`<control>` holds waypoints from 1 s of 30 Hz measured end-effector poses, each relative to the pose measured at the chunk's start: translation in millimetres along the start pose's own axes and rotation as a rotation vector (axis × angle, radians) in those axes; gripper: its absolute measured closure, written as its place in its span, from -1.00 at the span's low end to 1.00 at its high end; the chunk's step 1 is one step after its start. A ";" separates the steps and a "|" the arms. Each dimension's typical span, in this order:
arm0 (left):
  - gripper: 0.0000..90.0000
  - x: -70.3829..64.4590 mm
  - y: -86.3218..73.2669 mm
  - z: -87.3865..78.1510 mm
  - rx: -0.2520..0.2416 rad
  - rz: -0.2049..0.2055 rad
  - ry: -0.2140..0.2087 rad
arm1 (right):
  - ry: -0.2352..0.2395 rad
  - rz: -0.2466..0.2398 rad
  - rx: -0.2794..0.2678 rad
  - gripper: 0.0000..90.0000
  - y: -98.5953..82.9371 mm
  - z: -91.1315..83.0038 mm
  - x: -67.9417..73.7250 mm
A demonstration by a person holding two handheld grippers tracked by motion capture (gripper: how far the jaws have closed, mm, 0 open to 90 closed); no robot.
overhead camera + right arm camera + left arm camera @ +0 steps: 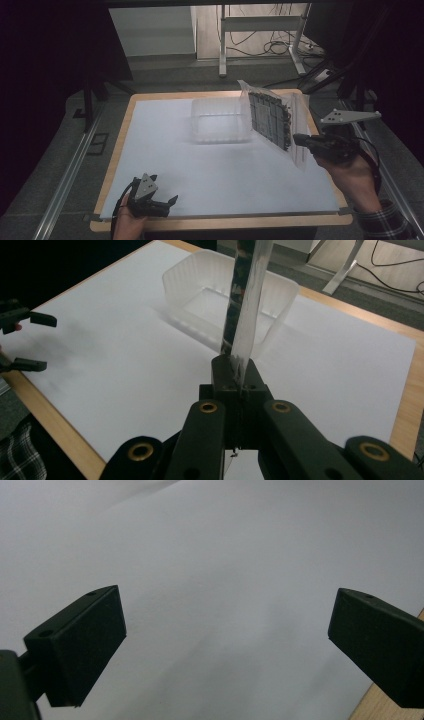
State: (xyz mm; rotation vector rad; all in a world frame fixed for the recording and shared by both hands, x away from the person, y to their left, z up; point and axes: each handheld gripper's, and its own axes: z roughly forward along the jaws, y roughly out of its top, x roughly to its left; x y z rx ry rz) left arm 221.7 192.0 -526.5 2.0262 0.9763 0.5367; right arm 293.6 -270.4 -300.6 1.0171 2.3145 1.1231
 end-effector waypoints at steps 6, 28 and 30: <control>-0.97 0.0 0.1 -0.1 -0.002 0.002 0.000 | 0.000 -0.013 0.015 0.99 15.8 11.2 -3.7; -0.97 -0.6 0.4 0.3 -0.002 0.004 -0.011 | -0.013 -0.056 0.129 0.99 87.8 62.9 -11.3; -0.97 -0.7 0.4 0.4 -0.001 0.006 -0.012 | -0.025 -0.056 0.143 0.99 94.6 69.0 -11.4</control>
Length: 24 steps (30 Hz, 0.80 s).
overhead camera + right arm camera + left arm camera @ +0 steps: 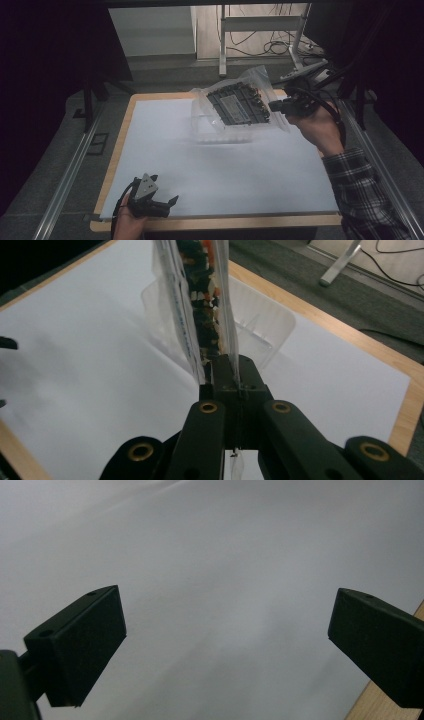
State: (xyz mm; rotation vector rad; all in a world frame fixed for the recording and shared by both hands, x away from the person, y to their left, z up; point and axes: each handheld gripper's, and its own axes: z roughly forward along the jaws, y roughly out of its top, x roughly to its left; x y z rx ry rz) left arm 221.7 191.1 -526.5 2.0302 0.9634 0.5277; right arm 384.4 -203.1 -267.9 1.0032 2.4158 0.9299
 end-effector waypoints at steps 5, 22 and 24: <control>-0.97 -0.1 -0.1 0.0 -0.003 -0.003 -0.004 | -0.045 -0.014 0.037 0.99 18.4 12.1 0.7; -0.97 -0.9 0.2 0.0 -0.008 0.003 -0.017 | -0.183 -0.050 0.179 0.99 56.7 53.6 8.7; -0.97 -1.0 0.3 -0.1 -0.007 0.004 -0.018 | -0.197 -0.058 0.191 0.99 59.5 56.7 10.3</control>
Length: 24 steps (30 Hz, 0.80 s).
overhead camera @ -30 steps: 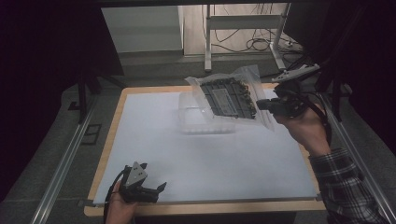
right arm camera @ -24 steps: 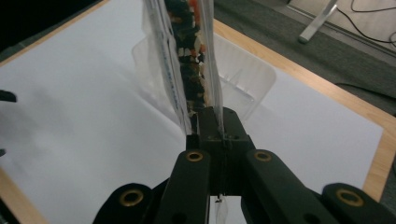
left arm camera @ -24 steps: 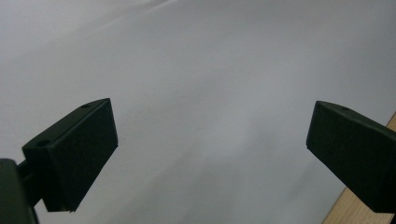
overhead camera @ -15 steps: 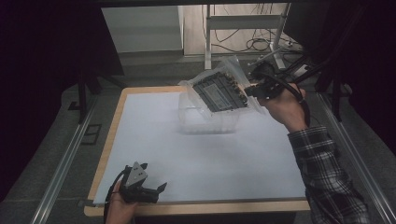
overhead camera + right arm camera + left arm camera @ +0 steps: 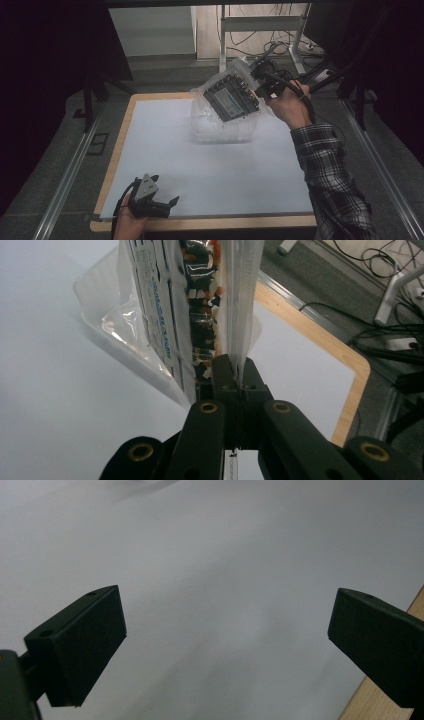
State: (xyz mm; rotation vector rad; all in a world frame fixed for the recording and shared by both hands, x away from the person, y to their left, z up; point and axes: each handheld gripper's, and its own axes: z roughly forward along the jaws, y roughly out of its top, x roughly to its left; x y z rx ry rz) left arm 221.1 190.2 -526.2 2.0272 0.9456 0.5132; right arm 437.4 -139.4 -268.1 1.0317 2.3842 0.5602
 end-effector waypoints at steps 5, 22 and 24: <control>-0.96 -0.1 0.0 0.1 0.000 0.000 -0.002 | -0.042 -0.035 0.027 0.99 9.5 6.5 8.5; -0.96 -0.5 -0.1 -0.1 0.000 0.003 -0.008 | -0.095 -0.179 0.129 0.97 36.5 41.9 43.8; -0.96 -0.6 0.0 -0.2 -0.001 0.004 -0.009 | -0.091 -0.174 0.109 0.97 38.3 42.9 44.4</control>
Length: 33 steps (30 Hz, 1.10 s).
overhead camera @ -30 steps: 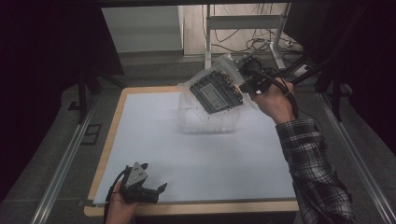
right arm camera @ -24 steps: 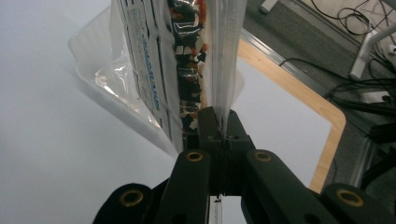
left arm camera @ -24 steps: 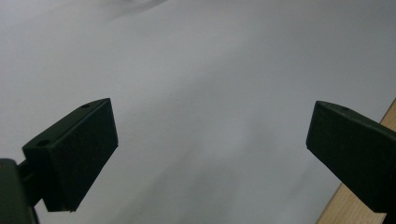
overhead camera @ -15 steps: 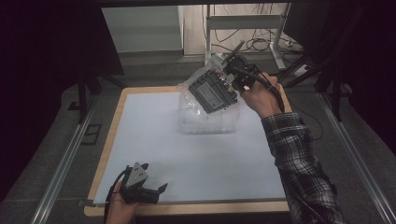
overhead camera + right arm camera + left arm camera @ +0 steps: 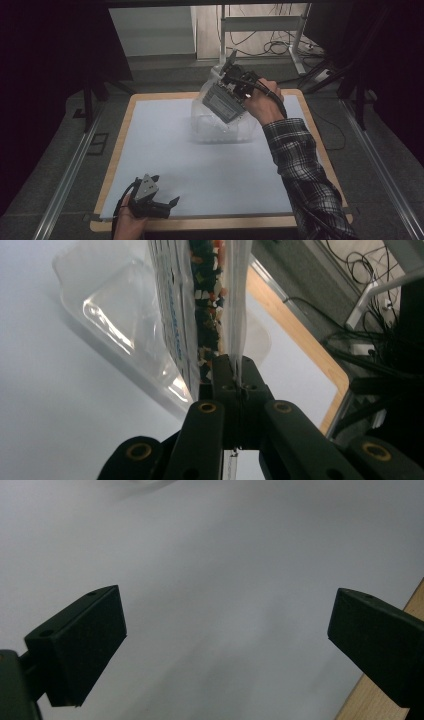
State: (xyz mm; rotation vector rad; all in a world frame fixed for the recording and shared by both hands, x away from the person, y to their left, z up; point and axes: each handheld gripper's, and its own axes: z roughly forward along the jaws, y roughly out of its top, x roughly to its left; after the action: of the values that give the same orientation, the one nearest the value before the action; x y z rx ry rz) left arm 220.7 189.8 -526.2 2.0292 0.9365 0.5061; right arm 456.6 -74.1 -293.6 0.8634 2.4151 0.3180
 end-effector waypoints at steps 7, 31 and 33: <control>-0.96 -0.2 0.1 0.2 -0.001 0.001 -0.001 | 0.034 0.033 -0.020 0.98 -2.6 3.1 -6.9; -0.96 -0.6 0.2 0.4 0.002 0.002 0.004 | 0.149 0.110 -0.280 -0.19 -43.8 -6.4 -35.9; -0.96 -0.9 0.2 0.7 0.001 0.002 0.006 | 0.192 0.123 -0.318 -0.25 -55.1 -8.2 -36.0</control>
State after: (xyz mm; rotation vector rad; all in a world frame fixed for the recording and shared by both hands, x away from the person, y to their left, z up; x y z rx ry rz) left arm 220.7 188.8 -526.4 2.0308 0.9390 0.5126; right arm 446.8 -139.7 -293.3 0.8687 2.3948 0.8409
